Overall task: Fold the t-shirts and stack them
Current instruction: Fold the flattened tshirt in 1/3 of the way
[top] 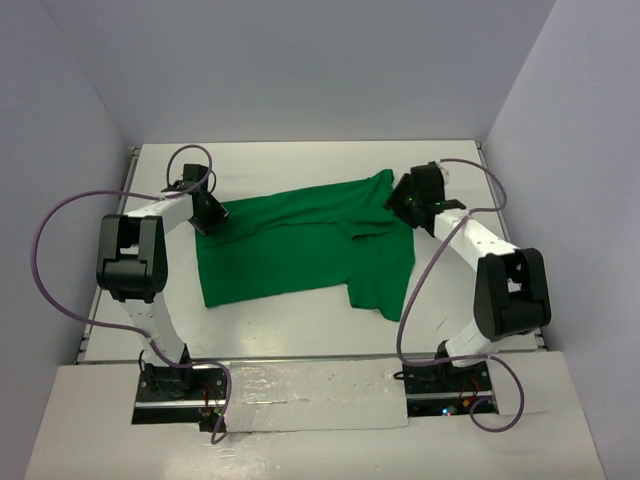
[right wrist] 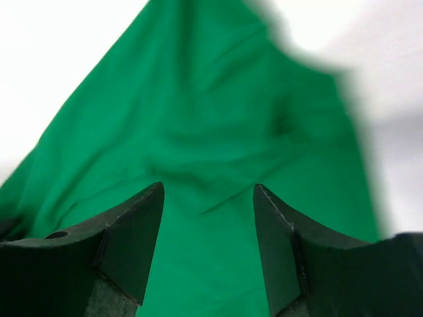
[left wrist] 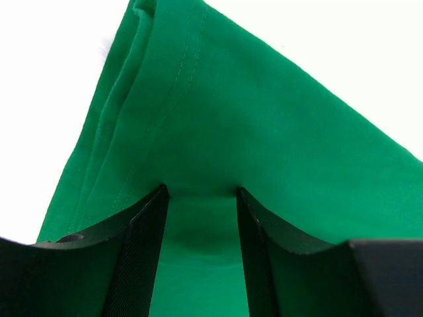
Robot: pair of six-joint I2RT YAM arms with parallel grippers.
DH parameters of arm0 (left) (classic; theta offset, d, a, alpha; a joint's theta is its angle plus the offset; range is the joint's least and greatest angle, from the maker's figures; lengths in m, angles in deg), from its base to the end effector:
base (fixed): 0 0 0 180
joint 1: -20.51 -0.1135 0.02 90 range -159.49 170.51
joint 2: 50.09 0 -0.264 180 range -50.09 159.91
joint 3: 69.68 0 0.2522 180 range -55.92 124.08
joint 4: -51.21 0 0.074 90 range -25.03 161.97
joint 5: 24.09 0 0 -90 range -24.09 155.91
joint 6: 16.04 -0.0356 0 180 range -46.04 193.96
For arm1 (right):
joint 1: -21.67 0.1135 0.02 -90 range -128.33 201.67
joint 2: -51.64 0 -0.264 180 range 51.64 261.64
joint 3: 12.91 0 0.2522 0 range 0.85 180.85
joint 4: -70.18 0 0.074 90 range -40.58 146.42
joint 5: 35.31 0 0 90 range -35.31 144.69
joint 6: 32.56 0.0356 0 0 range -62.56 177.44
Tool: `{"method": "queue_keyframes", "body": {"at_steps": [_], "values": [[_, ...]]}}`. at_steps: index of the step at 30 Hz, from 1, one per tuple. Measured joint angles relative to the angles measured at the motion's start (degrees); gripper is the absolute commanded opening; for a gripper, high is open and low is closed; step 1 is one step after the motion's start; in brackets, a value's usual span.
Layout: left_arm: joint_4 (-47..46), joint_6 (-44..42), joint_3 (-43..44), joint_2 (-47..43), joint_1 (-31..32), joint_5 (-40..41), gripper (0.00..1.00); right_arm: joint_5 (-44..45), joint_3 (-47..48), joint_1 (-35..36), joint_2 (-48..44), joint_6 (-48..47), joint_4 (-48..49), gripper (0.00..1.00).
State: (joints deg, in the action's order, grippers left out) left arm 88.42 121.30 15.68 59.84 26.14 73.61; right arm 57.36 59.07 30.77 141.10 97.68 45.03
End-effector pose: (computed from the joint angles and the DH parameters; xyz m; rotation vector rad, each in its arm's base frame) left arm 0.3896 -0.0336 0.1605 -0.9812 2.4502 -0.1369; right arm 0.3347 0.0519 0.2275 0.6524 2.2522 0.3796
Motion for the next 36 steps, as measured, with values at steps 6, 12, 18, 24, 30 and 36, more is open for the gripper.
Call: {"method": "queue_keyframes", "body": {"at_steps": [6, 12, 18, 24, 30, 36], "values": [[-0.02, -0.04, 0.0, 0.0, 0.0, 0.0, 0.54, -4.28, -0.17, 6.75, 5.54, 4.17, 3.95, 0.55], [-0.01, -0.15, 0.01, 0.0, 0.0, -0.01, 0.53, -7.32, -0.54, 7.03, 10.61, 7.84, 4.87, 0.55], [-0.01, -0.22, 0.02, 0.0, 0.0, -0.02, 0.53, -8.18, -0.51, 7.91, 12.12, 9.85, 5.67, 0.55], [0.01, -0.24, 0.02, 0.0, 0.0, -0.02, 0.53, -8.25, -0.53, 7.91, 12.71, 11.42, 5.94, 0.59], [-0.01, -0.24, 0.02, 0.0, 0.0, -0.02, 0.53, -8.13, -4.3, 7.96, 10.77, 13.05, 7.35, 0.62], [0.01, -0.26, 0.02, 0.0, 0.0, -0.02, 0.53, -9.31, -5.11, 8.02, 10.45, 14.51, 8.39, 0.62]]}}
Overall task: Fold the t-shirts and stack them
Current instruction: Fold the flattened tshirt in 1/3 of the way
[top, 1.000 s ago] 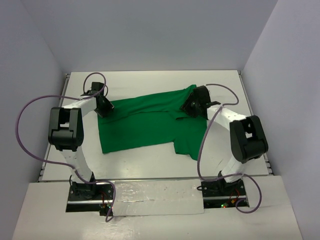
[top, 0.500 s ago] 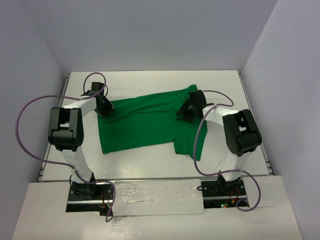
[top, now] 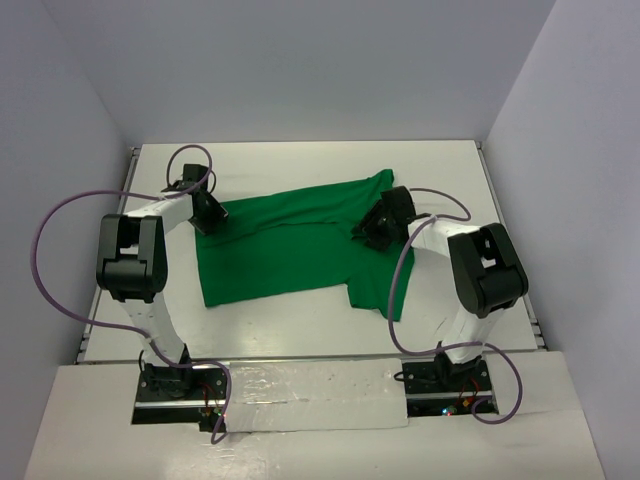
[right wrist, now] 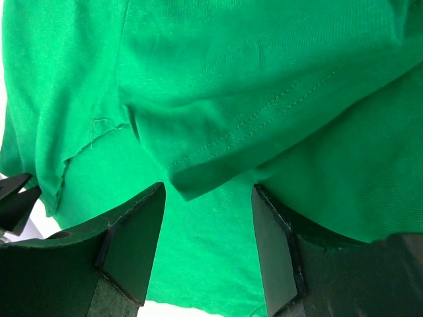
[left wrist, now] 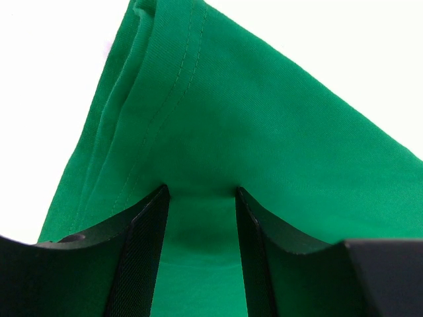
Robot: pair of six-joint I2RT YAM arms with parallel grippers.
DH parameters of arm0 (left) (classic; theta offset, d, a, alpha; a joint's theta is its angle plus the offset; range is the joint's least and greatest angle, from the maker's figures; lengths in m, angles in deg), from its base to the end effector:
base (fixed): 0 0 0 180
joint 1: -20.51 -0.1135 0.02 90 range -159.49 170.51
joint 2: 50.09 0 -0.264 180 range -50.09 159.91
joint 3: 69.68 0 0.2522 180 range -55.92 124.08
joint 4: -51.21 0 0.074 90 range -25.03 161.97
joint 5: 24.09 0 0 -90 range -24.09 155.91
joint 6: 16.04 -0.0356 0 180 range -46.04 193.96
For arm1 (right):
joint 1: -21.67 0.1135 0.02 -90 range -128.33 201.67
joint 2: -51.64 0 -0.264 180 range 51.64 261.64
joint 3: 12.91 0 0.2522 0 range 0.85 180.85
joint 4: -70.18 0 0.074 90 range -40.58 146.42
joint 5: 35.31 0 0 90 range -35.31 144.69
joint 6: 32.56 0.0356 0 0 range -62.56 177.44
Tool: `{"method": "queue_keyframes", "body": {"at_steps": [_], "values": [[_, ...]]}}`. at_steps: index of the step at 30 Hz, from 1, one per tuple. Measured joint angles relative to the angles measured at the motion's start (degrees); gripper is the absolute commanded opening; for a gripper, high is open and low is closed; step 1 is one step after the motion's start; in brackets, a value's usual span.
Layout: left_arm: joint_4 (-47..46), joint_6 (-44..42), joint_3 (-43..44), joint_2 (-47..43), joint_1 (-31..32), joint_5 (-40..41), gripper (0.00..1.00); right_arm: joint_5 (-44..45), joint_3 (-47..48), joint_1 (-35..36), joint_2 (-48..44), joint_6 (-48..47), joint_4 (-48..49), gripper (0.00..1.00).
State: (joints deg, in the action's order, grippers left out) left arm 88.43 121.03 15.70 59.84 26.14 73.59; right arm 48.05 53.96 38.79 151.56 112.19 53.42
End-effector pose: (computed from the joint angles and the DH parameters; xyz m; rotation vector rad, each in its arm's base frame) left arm 0.3897 -0.0336 0.1606 -0.9753 2.4524 -0.1358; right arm 0.3308 0.1062 0.1525 0.7737 2.4390 0.6694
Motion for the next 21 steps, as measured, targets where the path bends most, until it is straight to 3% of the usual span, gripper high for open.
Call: {"method": "queue_keyframes", "body": {"at_steps": [6, 10, 13, 21], "values": [[0.0, -0.16, 0.0, 0.0, 0.0, -0.04, 0.53, 0.35, 2.07, 0.0, 1.89, 0.12, 0.32, 0.58], [0.0, -0.28, 0.0, 0.0, 0.0, -0.04, 0.53, 0.89, 3.63, 0.0, 3.36, 0.14, 0.28, 0.46], [0.0, -0.37, 0.0, 0.0, 0.0, -0.04, 0.53, 1.54, 4.73, 0.0, 4.55, 0.06, 0.39, 0.09], [-0.02, -0.76, 0.0, 0.0, 0.0, -0.07, 0.53, 5.38, 3.25, 1.94, 1.89, -1.21, -0.36, 0.09]]}}
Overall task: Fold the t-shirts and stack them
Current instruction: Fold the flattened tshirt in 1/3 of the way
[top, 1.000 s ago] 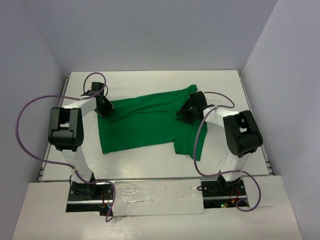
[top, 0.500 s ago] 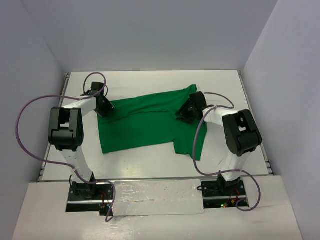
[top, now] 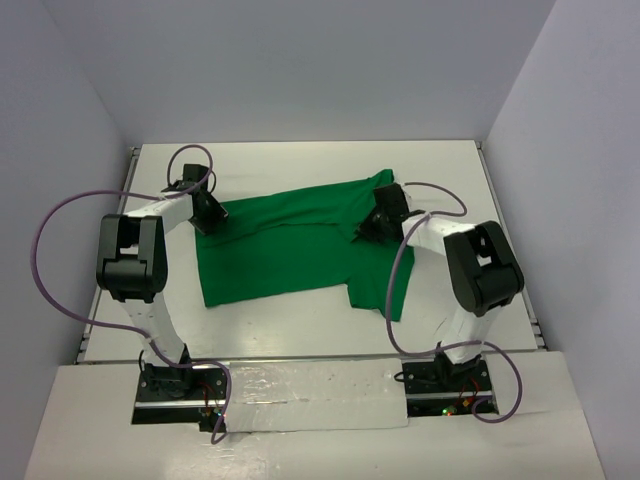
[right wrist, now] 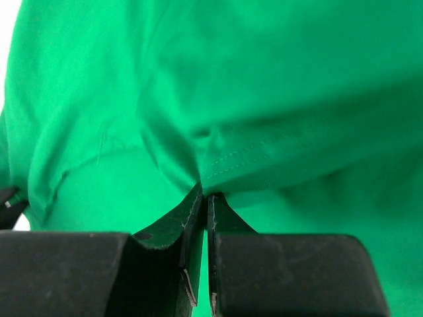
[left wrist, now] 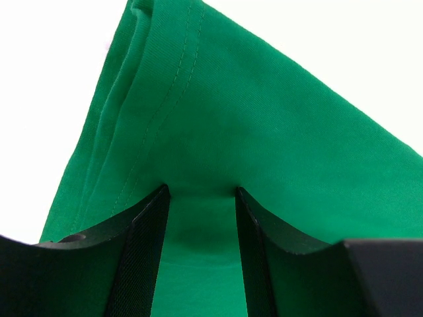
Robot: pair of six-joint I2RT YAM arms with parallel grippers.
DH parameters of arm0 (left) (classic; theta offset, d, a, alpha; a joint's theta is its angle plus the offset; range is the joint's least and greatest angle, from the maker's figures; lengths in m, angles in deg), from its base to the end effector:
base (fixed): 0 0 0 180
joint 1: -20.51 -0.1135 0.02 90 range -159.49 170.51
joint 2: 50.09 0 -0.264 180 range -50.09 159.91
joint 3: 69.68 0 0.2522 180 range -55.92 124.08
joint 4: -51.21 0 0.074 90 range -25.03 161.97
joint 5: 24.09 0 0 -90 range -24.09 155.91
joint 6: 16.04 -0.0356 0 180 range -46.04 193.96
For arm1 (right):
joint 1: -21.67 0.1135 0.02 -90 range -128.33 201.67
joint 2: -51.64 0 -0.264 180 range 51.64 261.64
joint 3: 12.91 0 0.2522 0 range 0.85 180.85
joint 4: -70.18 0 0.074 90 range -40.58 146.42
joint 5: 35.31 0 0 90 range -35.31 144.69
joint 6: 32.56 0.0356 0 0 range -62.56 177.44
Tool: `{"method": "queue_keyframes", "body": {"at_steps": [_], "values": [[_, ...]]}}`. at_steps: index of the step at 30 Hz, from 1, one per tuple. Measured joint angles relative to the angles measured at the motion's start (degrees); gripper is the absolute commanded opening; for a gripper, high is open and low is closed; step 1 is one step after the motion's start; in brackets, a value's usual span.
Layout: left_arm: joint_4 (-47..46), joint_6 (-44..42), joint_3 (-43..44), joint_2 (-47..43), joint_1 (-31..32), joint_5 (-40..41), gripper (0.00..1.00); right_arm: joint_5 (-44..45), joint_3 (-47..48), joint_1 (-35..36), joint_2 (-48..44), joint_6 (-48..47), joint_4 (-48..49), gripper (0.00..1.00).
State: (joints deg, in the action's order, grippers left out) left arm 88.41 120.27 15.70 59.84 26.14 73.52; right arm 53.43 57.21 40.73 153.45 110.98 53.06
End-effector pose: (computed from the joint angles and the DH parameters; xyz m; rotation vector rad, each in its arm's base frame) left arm 0.3897 -0.0337 0.1606 -0.9585 2.4586 -0.1330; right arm 0.3408 0.1186 0.1570 0.7349 2.4032 0.5813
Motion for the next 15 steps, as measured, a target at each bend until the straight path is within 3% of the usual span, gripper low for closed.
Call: {"method": "queue_keyframes", "body": {"at_steps": [7, 10, 12, 15], "values": [[0.02, -0.06, 0.0, 0.02, 0.0, -0.12, 0.53, 5.14, -2.0, 5.07, -5.98, -1.03, -1.02, 0.12], [0.02, -0.07, 0.0, 0.02, 0.0, -0.13, 0.53, 6.91, -2.13, 5.98, -5.85, -1.05, -2.06, 0.32], [0.02, -0.1, 0.0, 0.02, 0.0, -0.14, 0.53, 7.7, -2.29, 6.24, -5.77, -1.02, -2.71, 0.58], [0.01, -0.22, 0.04, 0.08, 0.0, -0.17, 0.52, 8.81, -2.32, 6.3, -5.65, -1.1, -4.01, 0.72]]}}
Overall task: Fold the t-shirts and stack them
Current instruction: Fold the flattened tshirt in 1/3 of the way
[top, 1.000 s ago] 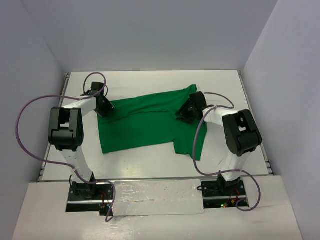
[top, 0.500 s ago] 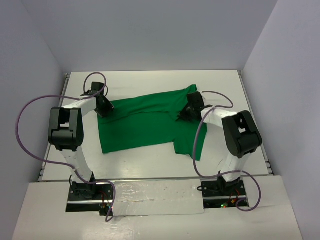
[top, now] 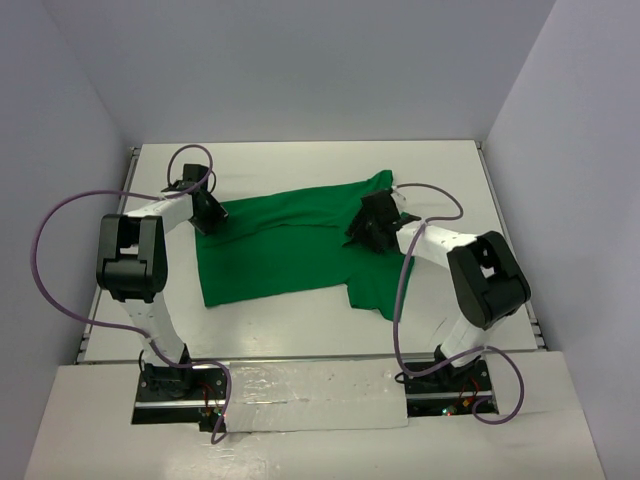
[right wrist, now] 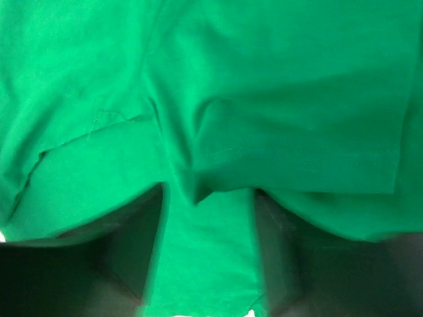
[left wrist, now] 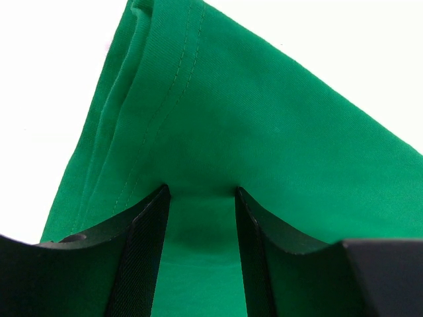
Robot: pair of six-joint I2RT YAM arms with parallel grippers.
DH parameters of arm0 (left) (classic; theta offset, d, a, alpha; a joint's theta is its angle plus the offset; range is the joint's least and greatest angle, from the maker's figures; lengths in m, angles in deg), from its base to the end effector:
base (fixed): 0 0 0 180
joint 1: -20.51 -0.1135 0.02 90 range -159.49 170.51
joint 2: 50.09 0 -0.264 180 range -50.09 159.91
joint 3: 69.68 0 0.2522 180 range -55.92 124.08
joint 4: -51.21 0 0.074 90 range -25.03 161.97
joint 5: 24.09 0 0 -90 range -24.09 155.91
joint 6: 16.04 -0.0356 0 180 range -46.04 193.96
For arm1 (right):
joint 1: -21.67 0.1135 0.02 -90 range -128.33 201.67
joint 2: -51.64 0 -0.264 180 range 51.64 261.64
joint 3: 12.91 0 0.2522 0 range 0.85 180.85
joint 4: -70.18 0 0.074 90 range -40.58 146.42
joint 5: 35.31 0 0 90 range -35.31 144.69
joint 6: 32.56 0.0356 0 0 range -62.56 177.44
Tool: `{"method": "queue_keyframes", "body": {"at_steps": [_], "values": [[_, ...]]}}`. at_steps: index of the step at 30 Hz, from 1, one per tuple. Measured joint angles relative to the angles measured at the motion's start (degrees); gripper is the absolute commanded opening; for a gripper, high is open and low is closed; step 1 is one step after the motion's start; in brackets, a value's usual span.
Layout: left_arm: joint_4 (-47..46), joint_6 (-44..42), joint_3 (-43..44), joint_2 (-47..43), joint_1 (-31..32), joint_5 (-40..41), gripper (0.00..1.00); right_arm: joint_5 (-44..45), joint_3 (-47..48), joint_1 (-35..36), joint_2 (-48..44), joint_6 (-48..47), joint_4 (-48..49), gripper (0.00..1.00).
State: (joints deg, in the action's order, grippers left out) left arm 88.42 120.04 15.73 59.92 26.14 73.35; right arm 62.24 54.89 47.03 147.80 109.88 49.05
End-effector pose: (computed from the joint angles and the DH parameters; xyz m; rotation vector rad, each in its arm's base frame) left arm 0.3898 -0.0338 0.1602 -0.9533 2.4627 -0.1346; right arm 0.3104 0.1419 0.1731 0.6382 2.3926 0.4465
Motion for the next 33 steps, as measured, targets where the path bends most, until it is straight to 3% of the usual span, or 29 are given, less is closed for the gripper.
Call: {"method": "queue_keyframes", "body": {"at_steps": [4, 9, 13, 16, 20, 26, 28, 33], "values": [[0.15, -0.04, 0.26, 0.11, 0.01, 0.01, 0.52, 1.31, 0.0, 0.0, -0.46, -1.0, -2.14, 0.75], [0.88, -0.05, 0.47, -0.09, 0.03, 0.75, 0.54, 3.06, -1.08, -0.84, -8.06, -4.64, -5.91, 0.68], [2.99, -0.3, 0.82, -1.81, 0.07, 2.7, 0.55, 1.65, 1.31, -8.93, -12.79, -9.93, -7.16, 0.7], [4.04, -0.55, 2.19, -3.27, 0.07, 3.65, 0.55, 0.85, 11.5, -17.05, -5.32, -15.53, -11.05, 0.87], [4.04, -0.6, 3.29, -4.12, 0.07, 4.11, 0.58, -1.15, 27.57, -20.84, 9.8, -21.91, -16.02, 0.93], [4.55, -0.54, 3.27, -4.12, 0.07, 4.35, 0.65, -5.3, 49.11, -20.81, 29.33, -26.57, -26.85, 0.95], [4.75, -0.67, 3.27, -4.11, 0.04, 4.79, 0.72, -6.19, 56.02, -20.76, 34.91, -27.46, -28.21, 0.95], [4.23, -0.62, 1.65, -4.04, -1.6, 5.28, 0.78, -8.63, 59.01, -20.74, 38.6, -27.92, -30.88, 0.8]]}}
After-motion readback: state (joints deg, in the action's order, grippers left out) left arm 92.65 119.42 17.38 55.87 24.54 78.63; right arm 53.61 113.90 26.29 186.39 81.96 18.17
